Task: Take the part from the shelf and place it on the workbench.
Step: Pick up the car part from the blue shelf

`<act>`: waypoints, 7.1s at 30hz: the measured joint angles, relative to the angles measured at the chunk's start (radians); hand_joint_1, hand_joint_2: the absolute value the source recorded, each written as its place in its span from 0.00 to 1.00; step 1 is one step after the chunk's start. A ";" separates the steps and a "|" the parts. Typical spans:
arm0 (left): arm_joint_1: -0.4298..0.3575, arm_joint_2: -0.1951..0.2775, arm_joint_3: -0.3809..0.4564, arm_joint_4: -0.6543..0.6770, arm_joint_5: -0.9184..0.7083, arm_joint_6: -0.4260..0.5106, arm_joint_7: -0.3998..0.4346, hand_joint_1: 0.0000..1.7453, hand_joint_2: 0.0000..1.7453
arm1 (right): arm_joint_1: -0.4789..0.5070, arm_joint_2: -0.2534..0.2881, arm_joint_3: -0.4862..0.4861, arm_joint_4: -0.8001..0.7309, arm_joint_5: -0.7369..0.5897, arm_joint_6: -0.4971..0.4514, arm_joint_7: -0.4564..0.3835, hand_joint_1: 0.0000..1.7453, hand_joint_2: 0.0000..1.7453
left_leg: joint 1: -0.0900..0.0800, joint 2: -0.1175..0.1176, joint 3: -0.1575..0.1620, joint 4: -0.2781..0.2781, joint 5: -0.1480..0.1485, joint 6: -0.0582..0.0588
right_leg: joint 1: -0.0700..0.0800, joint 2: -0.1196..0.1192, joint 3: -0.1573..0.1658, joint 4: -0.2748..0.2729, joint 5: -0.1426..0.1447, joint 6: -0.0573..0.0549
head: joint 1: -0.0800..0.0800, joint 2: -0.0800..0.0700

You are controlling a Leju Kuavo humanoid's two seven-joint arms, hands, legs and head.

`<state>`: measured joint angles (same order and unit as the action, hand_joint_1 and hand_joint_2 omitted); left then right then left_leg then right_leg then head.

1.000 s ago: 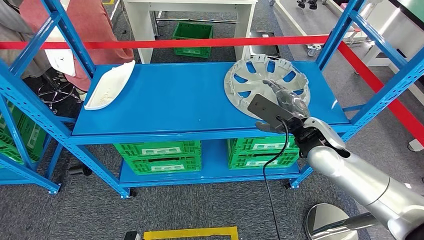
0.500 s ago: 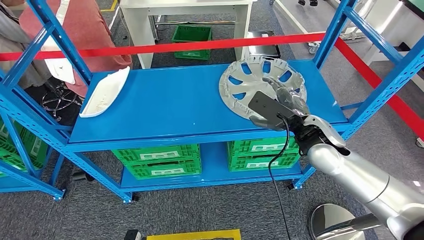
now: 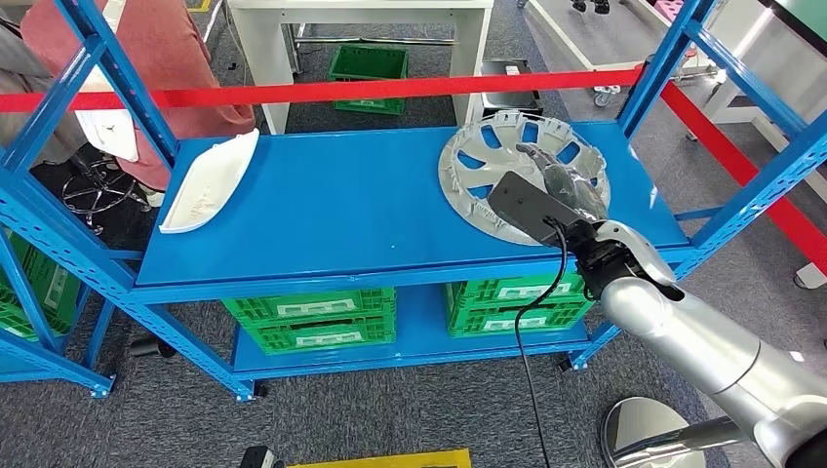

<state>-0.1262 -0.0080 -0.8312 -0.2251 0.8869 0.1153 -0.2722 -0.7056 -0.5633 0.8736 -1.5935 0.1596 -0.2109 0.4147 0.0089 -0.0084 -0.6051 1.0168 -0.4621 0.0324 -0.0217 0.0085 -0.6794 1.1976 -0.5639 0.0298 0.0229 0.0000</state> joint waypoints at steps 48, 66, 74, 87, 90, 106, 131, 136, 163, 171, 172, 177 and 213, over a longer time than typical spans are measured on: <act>0.004 0.003 -0.015 0.000 0.021 0.003 -0.005 0.00 0.00 | -0.030 0.013 0.018 0.015 0.045 0.099 0.195 0.00 1.00 | -0.011 -0.003 0.011 -0.003 0.008 -0.014 | 0.007 -0.002 0.099 -0.206 0.103 -0.016 | 0.002 0.000; 0.011 0.007 -0.016 0.000 0.040 0.009 -0.010 0.00 0.00 | 0.081 -0.122 0.038 0.057 -0.008 0.101 0.216 0.00 1.00 | -0.011 -0.003 0.011 -0.005 0.008 -0.015 | 0.007 -0.002 0.098 -0.205 0.102 -0.017 | 0.002 0.000; 0.022 0.008 -0.016 0.000 0.047 0.011 -0.010 0.00 0.00 | 0.175 -0.186 0.001 0.067 -0.025 0.063 0.211 0.00 1.00 | -0.010 -0.003 0.011 -0.005 0.008 -0.015 | 0.008 -0.002 0.098 -0.205 0.102 -0.016 | 0.002 0.000; 0.026 0.010 -0.027 0.000 0.053 0.009 -0.010 0.00 0.00 | 0.261 -0.214 -0.064 0.074 -0.018 0.082 0.162 0.00 1.00 | -0.010 -0.003 0.011 -0.007 0.008 -0.015 | 0.008 -0.002 0.098 -0.205 0.102 -0.016 | 0.002 0.000; 0.026 0.012 -0.031 0.000 0.053 0.009 -0.010 0.00 0.00 | 0.263 -0.216 -0.073 0.074 -0.016 0.084 0.158 0.00 1.00 | -0.010 -0.003 0.011 -0.007 0.008 -0.015 | 0.008 -0.002 0.098 -0.205 0.102 -0.016 | 0.002 0.000; 0.000 0.017 -0.045 0.000 0.040 0.010 -0.010 0.00 0.00 | 0.125 -0.124 -0.034 0.084 0.115 0.193 0.012 0.00 1.00 | -0.010 -0.003 0.012 -0.008 0.009 -0.017 | 0.008 -0.002 0.098 -0.205 0.102 -0.016 | 0.002 0.000; -0.048 0.059 -0.090 -0.001 -0.017 0.014 0.028 0.00 0.00 | 0.049 -0.049 0.070 0.379 0.067 0.277 -0.094 0.00 1.00 | -0.010 -0.003 0.012 -0.008 0.009 -0.017 | 0.008 -0.003 0.097 -0.205 0.102 -0.017 | 0.002 0.000; -0.047 0.069 -0.092 -0.001 -0.020 0.011 0.028 0.00 0.00 | 0.049 -0.049 0.075 0.398 0.066 0.278 -0.102 0.00 1.00 | -0.010 -0.003 0.012 -0.008 0.009 -0.017 | 0.008 -0.003 0.097 -0.205 0.102 -0.017 | 0.002 0.000; -0.045 0.079 -0.110 -0.003 -0.037 -0.003 0.030 0.00 0.00 | 0.045 -0.030 0.102 0.409 0.064 0.322 -0.119 0.50 1.00 | -0.010 -0.003 0.013 -0.009 0.009 -0.017 | 0.008 -0.002 0.098 -0.205 0.102 -0.017 | 0.002 0.000; -0.045 0.076 -0.114 -0.008 -0.038 -0.007 0.027 0.00 0.00 | 0.030 -0.023 0.114 0.399 0.053 0.328 -0.107 1.00 1.00 | -0.010 -0.003 0.014 -0.008 0.010 -0.018 | 0.008 -0.002 0.099 -0.205 0.102 -0.017 | 0.002 0.000; -0.045 0.075 -0.114 -0.008 -0.038 -0.007 0.027 0.00 0.00 | 0.030 -0.023 0.114 0.397 0.051 0.327 -0.107 1.00 1.00 | -0.010 -0.003 0.014 -0.008 0.010 -0.018 | 0.008 -0.002 0.099 -0.205 0.102 -0.017 | 0.002 0.000; -0.044 0.073 -0.114 -0.008 -0.038 -0.007 0.025 0.00 0.00 | 0.033 -0.023 0.116 0.383 0.038 0.319 -0.098 0.88 1.00 | -0.010 -0.003 0.014 -0.009 0.010 -0.018 | 0.008 -0.002 0.099 -0.205 0.102 -0.017 | 0.001 0.000; -0.040 0.070 -0.114 -0.008 -0.037 -0.007 0.024 0.00 0.00 | -0.022 -0.058 0.116 0.235 -0.010 0.332 0.041 0.00 1.00 | -0.011 -0.002 0.014 -0.008 0.010 -0.018 | 0.007 -0.001 0.099 -0.205 0.102 -0.017 | 0.001 0.000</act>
<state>-0.1662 0.0616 -0.9447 -0.2331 0.8497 0.1083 -0.2486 -0.7279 -0.6214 0.9893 -1.3585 0.1496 0.1207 0.4561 -0.0016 -0.0104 -0.5907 1.0083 -0.4523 0.0147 -0.0142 0.0072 -0.5804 0.9927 -0.4615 0.0123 0.0238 0.0000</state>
